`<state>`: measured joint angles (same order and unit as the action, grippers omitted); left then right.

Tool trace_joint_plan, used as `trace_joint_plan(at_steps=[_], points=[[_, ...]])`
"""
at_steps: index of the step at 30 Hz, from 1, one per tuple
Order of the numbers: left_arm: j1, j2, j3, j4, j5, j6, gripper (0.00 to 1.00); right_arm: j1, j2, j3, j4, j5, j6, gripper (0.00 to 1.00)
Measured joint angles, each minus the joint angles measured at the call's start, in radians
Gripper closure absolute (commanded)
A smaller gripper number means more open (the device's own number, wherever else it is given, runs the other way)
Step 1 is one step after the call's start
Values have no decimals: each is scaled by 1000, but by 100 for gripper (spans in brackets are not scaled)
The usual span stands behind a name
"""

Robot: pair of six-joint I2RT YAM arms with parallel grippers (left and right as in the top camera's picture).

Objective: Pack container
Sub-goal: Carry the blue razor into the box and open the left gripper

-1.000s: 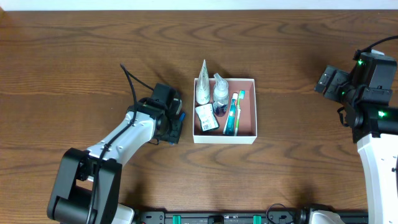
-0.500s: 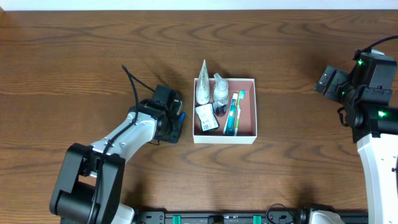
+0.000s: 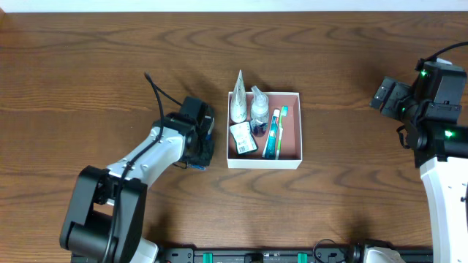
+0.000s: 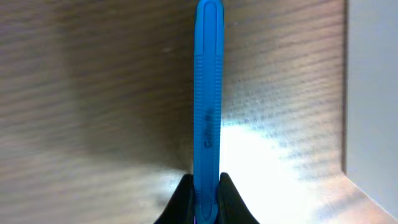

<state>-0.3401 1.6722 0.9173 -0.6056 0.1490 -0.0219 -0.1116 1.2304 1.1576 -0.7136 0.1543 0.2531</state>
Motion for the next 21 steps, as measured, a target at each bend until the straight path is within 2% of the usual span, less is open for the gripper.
trace_joint_plan(at_steps=[4,8,11,15,21], points=[[0,-84,170,-164,-55,0,94,0,0,0,1,0,0,1],[0,-211,320,-233,-87,-15,94,0,0,0,0,0,0,1],[-5,-341,407,-225,-103,-87,94,0,0,0,0,0,0,1],[-59,-473,424,-192,-115,-215,94,0,0,0,0,0,0,1],[-297,-462,423,-83,-188,-340,94,0,0,0,0,0,0,1]])
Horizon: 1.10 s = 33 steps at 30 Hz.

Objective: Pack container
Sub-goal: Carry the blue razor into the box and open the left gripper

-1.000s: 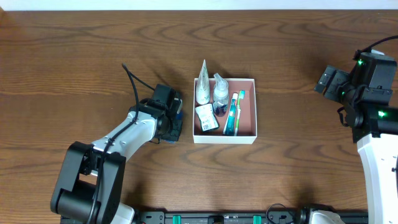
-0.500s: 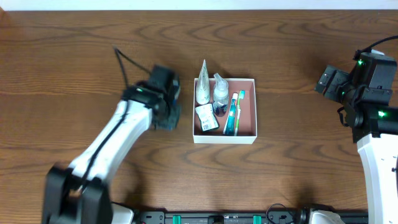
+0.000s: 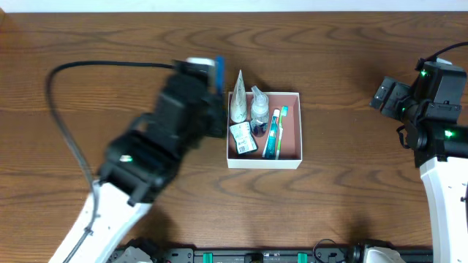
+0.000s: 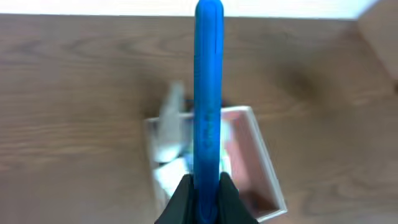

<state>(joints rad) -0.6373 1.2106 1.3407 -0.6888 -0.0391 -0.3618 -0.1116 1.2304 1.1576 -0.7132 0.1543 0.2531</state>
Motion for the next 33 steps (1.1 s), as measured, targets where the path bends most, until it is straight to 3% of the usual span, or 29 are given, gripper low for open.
trace_joint_plan(at_steps=[4,9,20,28,32,33], points=[[-166,101,0,86,-115,-58,94,0,0,0,0,0,0,1],[-269,260,0,153,-219,-130,94,0,0,0,0,0,0,1],[-277,536,0,238,-244,-186,94,0,0,0,0,0,0,1],[-277,594,0,255,-210,-188,93,0,0,0,0,0,0,1],[-277,594,0,271,-198,-188,83,0,0,0,0,0,0,1],[-277,594,0,274,-195,-190,75,0,0,0,0,0,0,1]])
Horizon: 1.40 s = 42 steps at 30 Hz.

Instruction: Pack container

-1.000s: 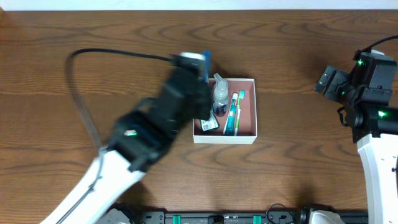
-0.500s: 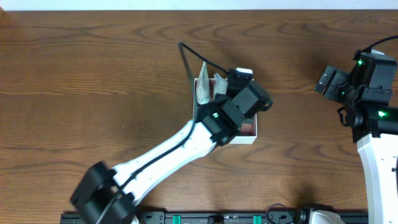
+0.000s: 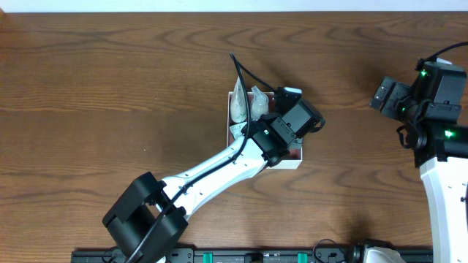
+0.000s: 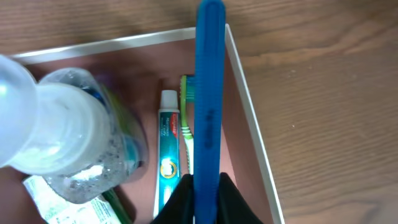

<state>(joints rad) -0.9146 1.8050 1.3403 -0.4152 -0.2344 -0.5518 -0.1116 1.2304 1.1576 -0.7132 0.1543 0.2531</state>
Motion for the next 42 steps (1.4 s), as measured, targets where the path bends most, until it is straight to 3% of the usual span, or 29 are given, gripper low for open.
trace_joint_plan(at_steps=[4,9,14,18,21,26,29,31,42], points=[[0,0,0,18,26,-2,57,0,0,0,0,0,0,1],[0,0,0,28,39,13,45,0,0,0,0,0,0,1],[0,-1,0,13,40,97,41,0,0,0,0,0,0,1],[0,-39,3,-126,14,144,39,0,0,0,0,0,0,1],[0,-126,19,-249,-28,172,35,0,0,0,-1,0,0,1],[0,-395,71,-430,-111,213,18,0,0,0,0,0,0,1],[0,-566,89,-539,-139,220,18,0,0,0,0,0,0,1],[0,-654,89,-609,-148,222,2,0,0,0,0,0,0,1],[0,-943,90,-925,-154,236,2,0,0,0,0,0,0,1]])
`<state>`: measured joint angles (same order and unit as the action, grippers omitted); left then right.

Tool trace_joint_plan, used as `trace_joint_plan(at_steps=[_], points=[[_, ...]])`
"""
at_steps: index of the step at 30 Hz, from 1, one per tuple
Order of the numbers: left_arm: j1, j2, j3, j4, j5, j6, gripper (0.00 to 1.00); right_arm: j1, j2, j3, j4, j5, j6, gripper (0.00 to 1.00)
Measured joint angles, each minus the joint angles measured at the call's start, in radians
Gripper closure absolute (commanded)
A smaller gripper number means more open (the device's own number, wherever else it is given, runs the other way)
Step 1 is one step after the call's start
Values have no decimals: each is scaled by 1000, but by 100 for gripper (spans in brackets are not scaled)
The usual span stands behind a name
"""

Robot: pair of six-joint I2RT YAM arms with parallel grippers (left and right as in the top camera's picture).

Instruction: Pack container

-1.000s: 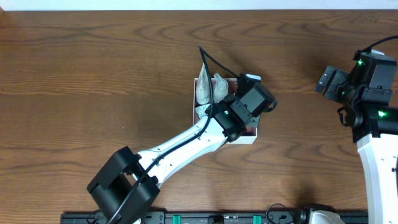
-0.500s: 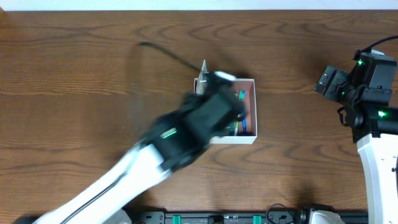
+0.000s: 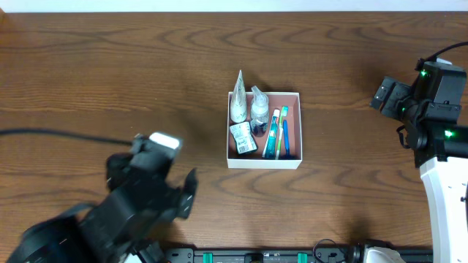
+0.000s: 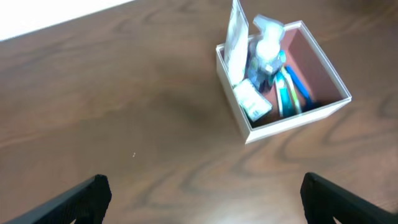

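The white box (image 3: 296,162) with a pinkish floor stands mid-table. A blue toothbrush (image 3: 286,139) lies in it along the right wall, beside a green toothbrush (image 3: 278,130) and a toothpaste tube (image 3: 271,139). In the left wrist view the blue toothbrush (image 4: 298,84) lies flat inside the box (image 4: 283,123). My left gripper (image 4: 202,199) is open wide and empty, well back from the box over bare wood; its arm (image 3: 146,193) shows blurred at the lower left. My right gripper (image 3: 385,95) hangs at the far right, its jaws unreadable.
A white pouch (image 3: 238,102), a clear spray bottle (image 3: 257,106) and a small packet (image 3: 243,137) fill the left half of the box. The table's near edge with a black rail (image 3: 263,256) runs along the bottom.
The blue toothbrush has left my left gripper and now lies in the box. The left gripper has opened wide and stands far back to the lower left. The right arm has not moved.
My left gripper was shut on the blue toothbrush on the table left of the box. Then it held it raised near the box's left side, then low inside the box at the right. Now the toothbrush rests there and the gripper is open and away.
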<state>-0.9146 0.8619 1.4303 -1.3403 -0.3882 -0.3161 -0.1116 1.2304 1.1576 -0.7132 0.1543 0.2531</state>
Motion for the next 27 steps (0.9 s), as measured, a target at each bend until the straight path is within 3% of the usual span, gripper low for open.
trace_joint_plan(at_steps=[6,13,19,27], points=[[0,-77,-2,-130,90,-1,2,0,0,0,0,0,0,1],[1,-82,-104,-68,150,-5,2,0,0,0,0,0,0,1],[122,-131,-303,187,158,42,2,0,0,0,0,0,0,1],[410,-366,-696,719,172,117,2,0,0,0,1,0,0,1]])
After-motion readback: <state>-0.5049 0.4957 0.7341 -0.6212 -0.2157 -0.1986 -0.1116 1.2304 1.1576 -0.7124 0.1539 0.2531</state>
